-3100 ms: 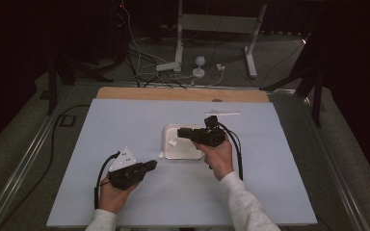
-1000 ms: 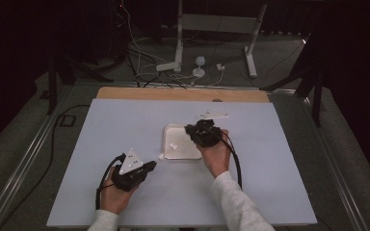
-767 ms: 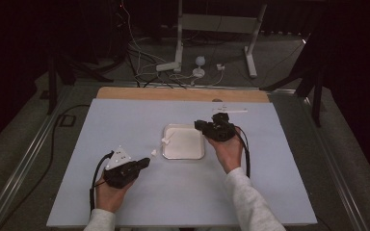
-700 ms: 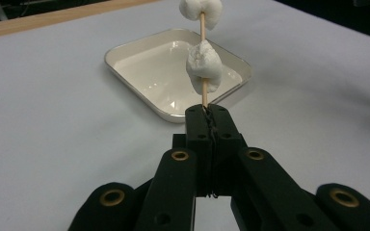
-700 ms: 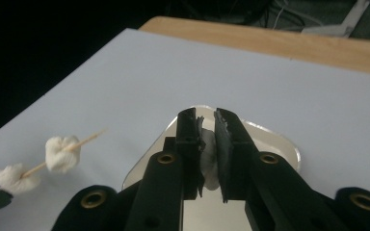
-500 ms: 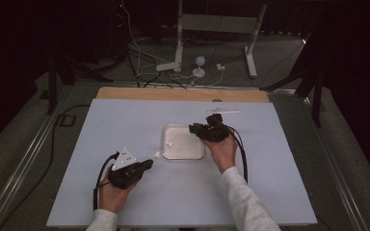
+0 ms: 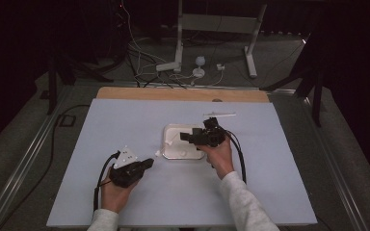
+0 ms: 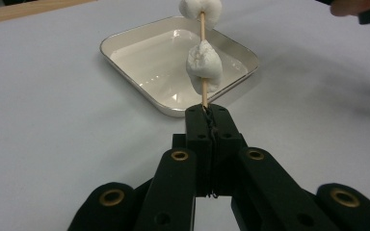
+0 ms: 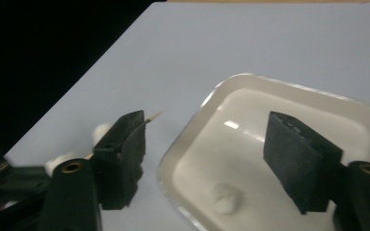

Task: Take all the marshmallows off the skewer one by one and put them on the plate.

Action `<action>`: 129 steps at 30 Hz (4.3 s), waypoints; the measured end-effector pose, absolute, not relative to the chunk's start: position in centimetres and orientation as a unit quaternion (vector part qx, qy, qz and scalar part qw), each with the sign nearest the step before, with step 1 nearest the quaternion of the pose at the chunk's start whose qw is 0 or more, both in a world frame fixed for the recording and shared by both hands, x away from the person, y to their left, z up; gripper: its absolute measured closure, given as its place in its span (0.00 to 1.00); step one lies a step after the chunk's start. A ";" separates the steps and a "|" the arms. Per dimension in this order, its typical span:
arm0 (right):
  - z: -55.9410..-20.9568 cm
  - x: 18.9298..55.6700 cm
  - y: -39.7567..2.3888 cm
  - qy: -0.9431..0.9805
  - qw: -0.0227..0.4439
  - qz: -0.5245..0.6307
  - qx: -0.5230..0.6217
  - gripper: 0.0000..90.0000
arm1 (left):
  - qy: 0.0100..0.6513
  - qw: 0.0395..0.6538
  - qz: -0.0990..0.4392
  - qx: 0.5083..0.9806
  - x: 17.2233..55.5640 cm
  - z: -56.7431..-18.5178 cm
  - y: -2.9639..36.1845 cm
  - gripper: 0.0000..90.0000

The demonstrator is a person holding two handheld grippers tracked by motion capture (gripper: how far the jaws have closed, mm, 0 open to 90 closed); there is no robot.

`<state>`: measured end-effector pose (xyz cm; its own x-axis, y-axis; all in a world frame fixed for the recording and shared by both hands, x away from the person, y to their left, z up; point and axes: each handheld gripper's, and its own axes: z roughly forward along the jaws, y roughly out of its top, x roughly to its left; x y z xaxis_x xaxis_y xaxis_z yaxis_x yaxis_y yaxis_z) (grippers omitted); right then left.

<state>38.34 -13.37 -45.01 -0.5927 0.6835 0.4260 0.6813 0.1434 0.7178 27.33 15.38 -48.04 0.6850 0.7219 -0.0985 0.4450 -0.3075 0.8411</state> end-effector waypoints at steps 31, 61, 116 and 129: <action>-45.2 37.4 -11.1 0.709 -0.135 0.535 0.439 0.85 | 0.341 0.487 0.154 0.789 26.8 -47.3 14.7 1.00; -42.1 39.3 -16.7 0.708 0.004 0.522 0.476 0.88 | 0.351 0.477 0.154 0.791 26.6 -47.8 15.5 1.00; -46.2 35.4 -9.3 0.791 -0.057 0.476 0.380 0.39 | 0.376 0.471 0.159 0.782 27.2 -48.1 15.4 1.00; -47.2 35.4 -7.7 0.777 -0.118 0.486 0.382 0.54 | 0.362 0.477 0.157 0.786 27.0 -48.0 15.0 1.00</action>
<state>35.39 -7.72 -47.19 -0.6798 0.4800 0.5545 0.7087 0.2354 0.6651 27.03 14.98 -48.02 0.6887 0.7184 -0.0982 0.4187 -0.2835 0.8628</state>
